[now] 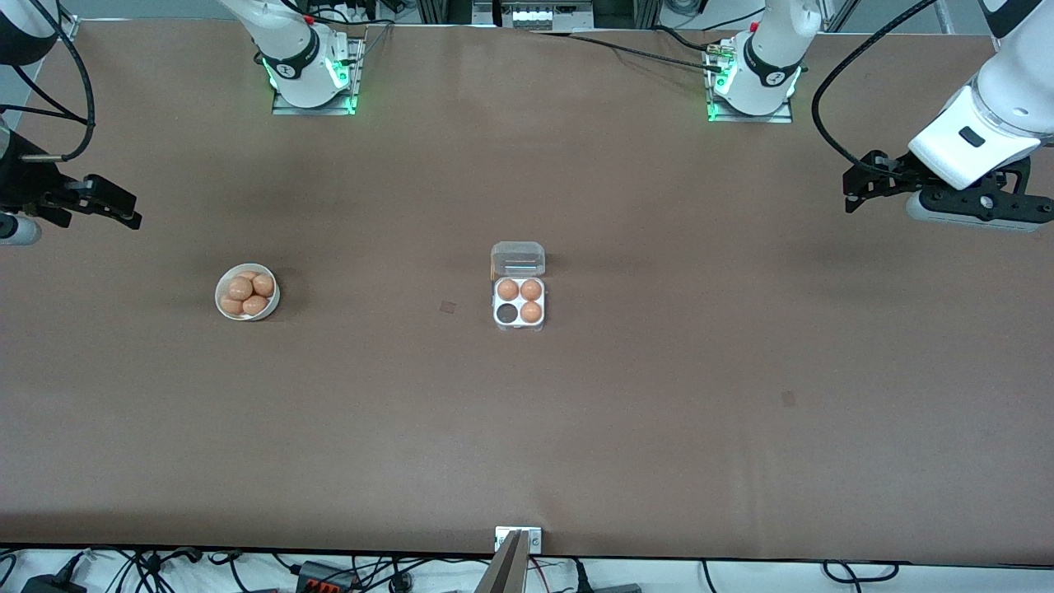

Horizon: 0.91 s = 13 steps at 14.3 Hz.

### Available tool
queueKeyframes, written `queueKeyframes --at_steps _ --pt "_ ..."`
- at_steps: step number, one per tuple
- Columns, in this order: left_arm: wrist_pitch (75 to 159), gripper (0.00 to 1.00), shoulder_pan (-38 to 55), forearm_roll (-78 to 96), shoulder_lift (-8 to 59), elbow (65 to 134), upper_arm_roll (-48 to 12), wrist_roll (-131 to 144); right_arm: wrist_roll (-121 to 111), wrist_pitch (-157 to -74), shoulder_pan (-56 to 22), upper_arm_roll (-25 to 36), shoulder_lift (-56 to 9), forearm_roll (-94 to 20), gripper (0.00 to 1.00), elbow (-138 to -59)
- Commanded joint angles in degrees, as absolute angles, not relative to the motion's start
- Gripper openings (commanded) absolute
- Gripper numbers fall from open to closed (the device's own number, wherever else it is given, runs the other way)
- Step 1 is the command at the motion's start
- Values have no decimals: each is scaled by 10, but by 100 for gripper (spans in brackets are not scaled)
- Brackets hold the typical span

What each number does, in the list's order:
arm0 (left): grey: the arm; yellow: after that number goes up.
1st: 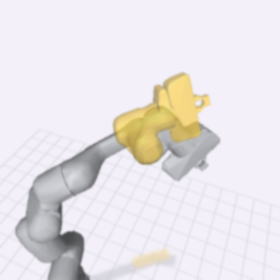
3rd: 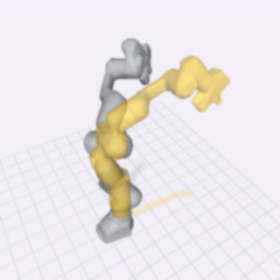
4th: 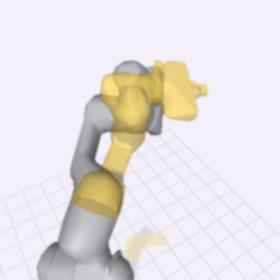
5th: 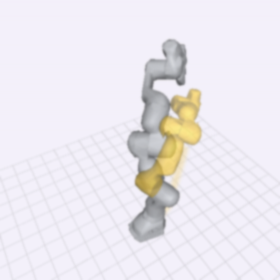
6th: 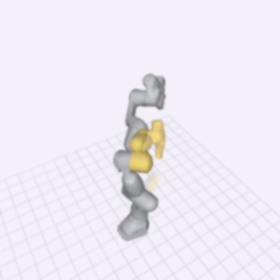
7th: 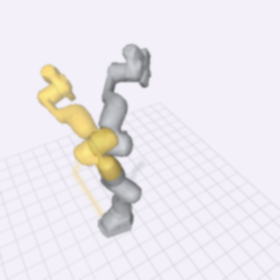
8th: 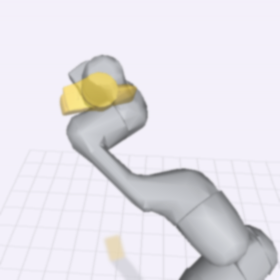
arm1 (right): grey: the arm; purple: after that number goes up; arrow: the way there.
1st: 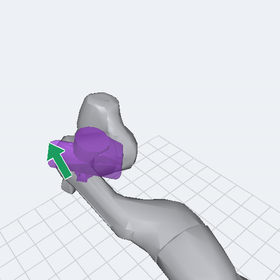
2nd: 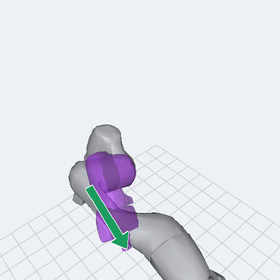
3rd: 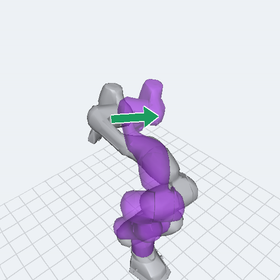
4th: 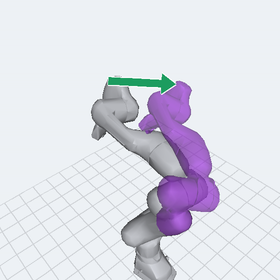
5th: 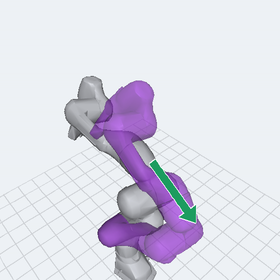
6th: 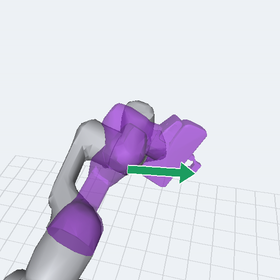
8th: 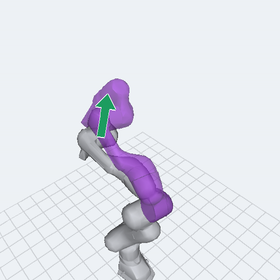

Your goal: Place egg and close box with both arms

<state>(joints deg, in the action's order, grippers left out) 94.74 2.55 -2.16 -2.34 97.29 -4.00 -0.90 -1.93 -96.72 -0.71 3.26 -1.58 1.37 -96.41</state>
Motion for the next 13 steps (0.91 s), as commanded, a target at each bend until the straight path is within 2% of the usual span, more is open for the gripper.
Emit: queueKeyframes --at_steps 1,9,13 --pt "935 100 24 -19 -14 955 -40 -6 -18 -978 4 25 -58 22 100 -970" --pt "935 100 24 -19 -14 955 -41 -6 -19 -1016 4 25 -211 23 100 -971" --pt "935 100 24 -19 -14 955 -41 -6 -39 -1030 -3 25 -259 32 100 -972"
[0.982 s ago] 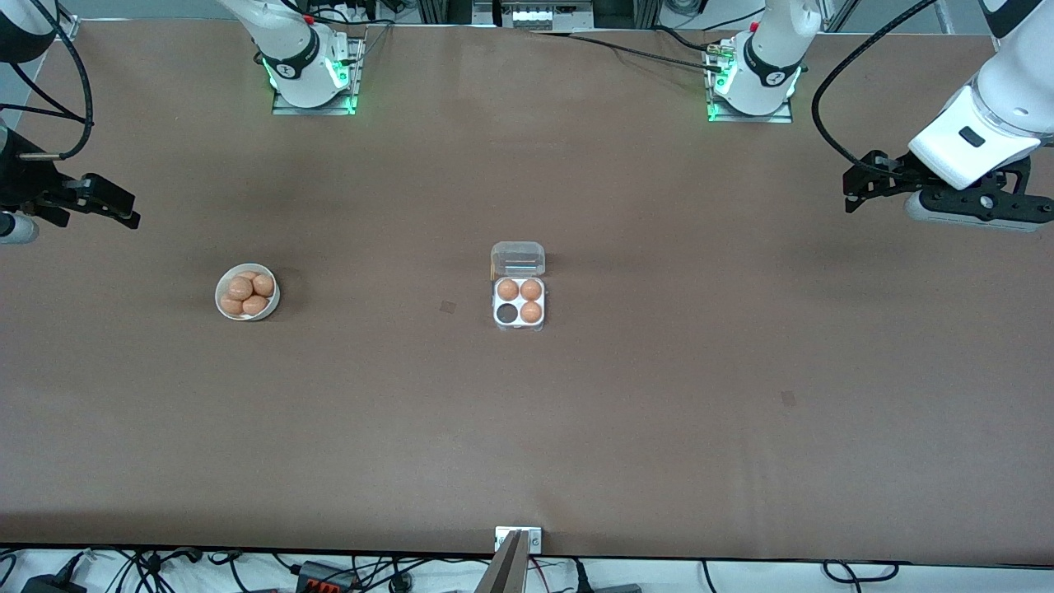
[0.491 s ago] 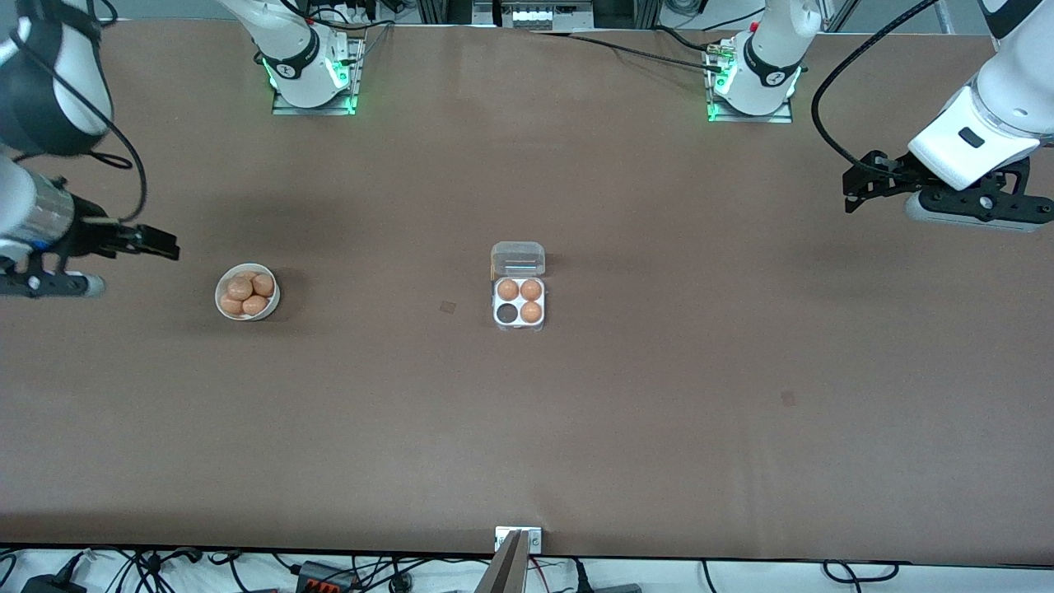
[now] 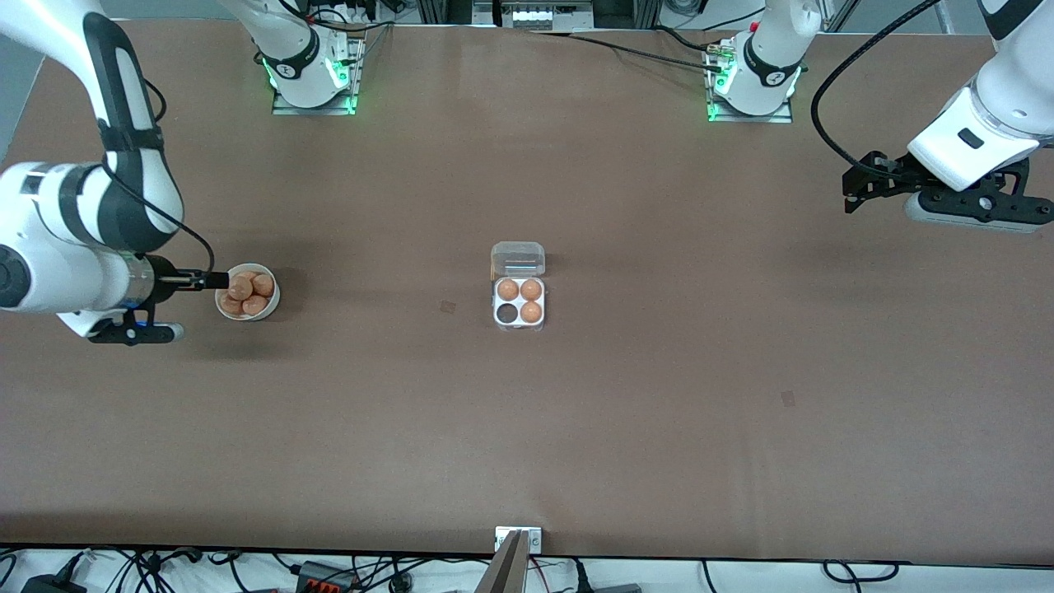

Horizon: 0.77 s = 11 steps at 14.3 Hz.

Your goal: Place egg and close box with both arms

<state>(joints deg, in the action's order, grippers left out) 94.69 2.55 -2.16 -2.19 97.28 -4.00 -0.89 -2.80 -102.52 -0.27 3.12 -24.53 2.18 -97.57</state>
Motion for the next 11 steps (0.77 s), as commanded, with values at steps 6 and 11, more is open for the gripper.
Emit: queueKeyframes --at_steps 6,11 --pt "934 100 24 -19 -14 956 -41 -6 -38 -1058 -5 25 -312 33 100 -972" --pt "934 100 24 -19 -14 955 -42 -6 -37 -1058 -5 25 -330 33 90 -972"
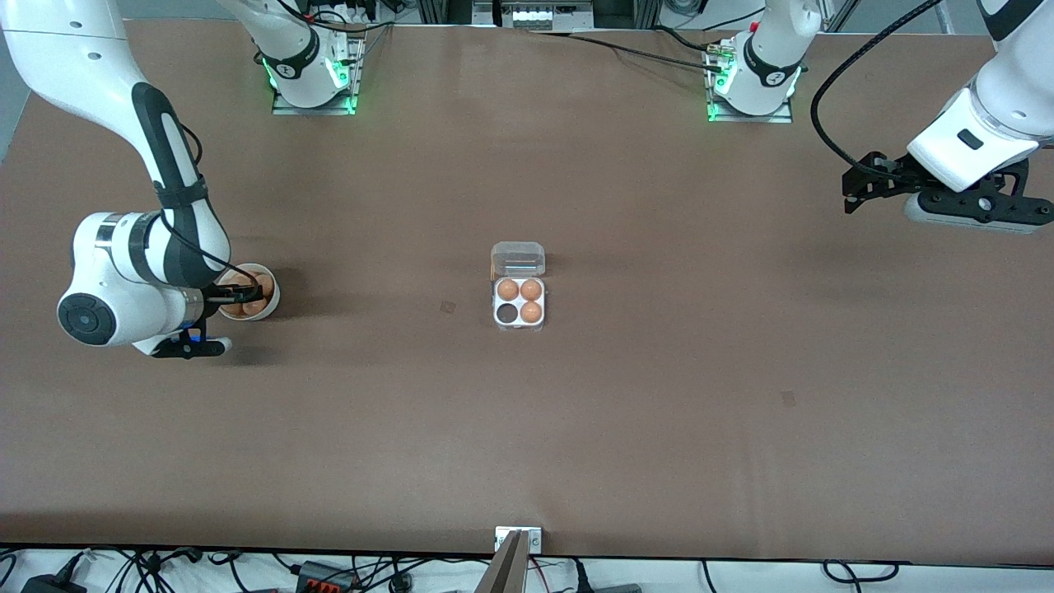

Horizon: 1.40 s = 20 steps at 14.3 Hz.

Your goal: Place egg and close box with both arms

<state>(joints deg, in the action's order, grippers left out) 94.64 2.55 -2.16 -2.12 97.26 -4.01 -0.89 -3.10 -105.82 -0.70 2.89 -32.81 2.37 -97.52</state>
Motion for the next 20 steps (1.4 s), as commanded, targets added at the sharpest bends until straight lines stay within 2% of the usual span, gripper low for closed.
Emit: queueKeyframes --at_steps 1,4,11,14,16,20 --pt "934 100 24 -19 -14 955 -42 -6 -37 -1058 -5 25 -330 33 86 -972" --pt "934 100 24 -19 -15 955 -42 -6 -37 -1056 -6 25 -330 33 67 -973" --pt "934 100 24 -19 -14 955 -43 -6 -39 -1054 -8 25 -331 33 46 -970" --pt "934 100 24 -19 -14 955 -43 -6 -39 -1050 -10 25 -328 33 34 -968" --pt "934 100 24 -19 -14 955 -44 -6 -43 -1043 -10 24 -325 33 31 -949" --pt "934 100 24 -19 -14 955 -47 -6 -49 -924 -22 22 -324 28 27 -841"
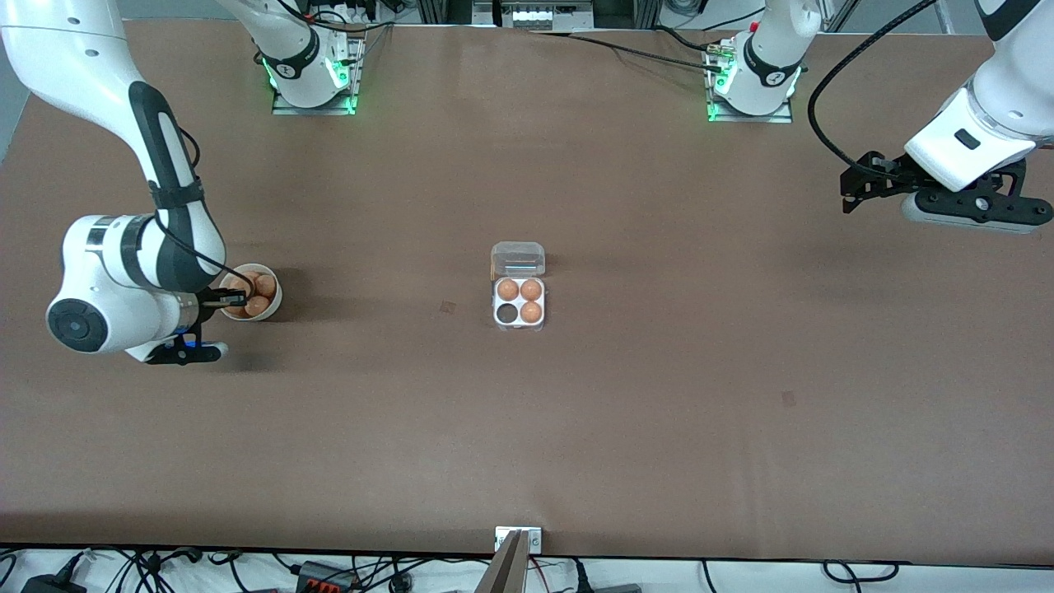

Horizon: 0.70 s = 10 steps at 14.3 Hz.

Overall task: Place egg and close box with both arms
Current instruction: 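Move the right gripper over the white bowl of eggs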

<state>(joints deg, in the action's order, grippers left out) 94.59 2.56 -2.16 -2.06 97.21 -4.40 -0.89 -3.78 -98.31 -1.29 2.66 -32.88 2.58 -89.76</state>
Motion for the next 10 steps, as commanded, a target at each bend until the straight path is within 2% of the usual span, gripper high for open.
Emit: queueKeyframes --at_steps 1,3,6,10 --pt "934 100 24 -19 -14 955 -47 -6 -49 -905 -27 23 -323 28 27 -832" --pt "934 100 24 -19 -14 955 -47 -6 -49 -909 -23 23 -330 26 29 -839" --pt "934 100 24 -19 -14 955 -47 -6 -49 -910 -18 24 -355 25 42 -845" --pt "934 100 24 -19 -14 955 -47 -6 -49 -928 -11 24 -358 26 42 -864"
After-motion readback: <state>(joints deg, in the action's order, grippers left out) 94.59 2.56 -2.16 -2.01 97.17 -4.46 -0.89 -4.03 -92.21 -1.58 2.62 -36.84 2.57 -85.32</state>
